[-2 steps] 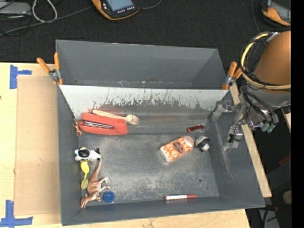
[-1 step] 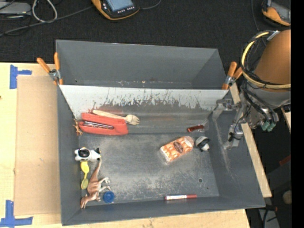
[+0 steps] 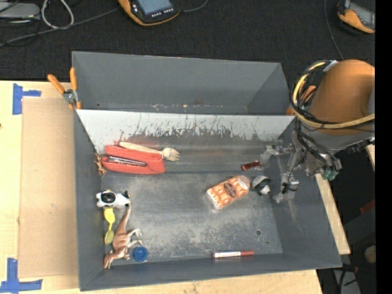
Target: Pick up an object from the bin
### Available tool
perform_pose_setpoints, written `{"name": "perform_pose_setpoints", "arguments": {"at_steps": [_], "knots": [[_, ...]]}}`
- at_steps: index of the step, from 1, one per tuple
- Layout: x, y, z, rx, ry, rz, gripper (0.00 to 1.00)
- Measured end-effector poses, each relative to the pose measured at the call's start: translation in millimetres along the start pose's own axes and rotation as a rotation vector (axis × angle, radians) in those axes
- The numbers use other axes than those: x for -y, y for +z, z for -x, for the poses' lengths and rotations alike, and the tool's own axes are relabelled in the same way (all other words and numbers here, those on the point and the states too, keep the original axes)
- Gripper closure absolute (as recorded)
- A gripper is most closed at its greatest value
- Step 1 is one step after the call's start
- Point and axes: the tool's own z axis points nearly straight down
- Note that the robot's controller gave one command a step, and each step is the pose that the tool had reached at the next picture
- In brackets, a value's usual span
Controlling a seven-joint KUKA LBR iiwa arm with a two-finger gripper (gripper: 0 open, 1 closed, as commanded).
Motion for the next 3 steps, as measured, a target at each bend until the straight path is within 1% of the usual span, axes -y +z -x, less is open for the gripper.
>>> {"name": "perform_pose_setpoints", "arguments": {"at_steps": [1,2,3], "knots": [[-13.4,86.9,17.3,0.002,-0.006,0.000,0.00],[0.0,118.4,13.9,0.001,-0.080,0.000,0.00],[-26.2,115.9,23.3,0.004,-0.058,0.001,0.00]]}}
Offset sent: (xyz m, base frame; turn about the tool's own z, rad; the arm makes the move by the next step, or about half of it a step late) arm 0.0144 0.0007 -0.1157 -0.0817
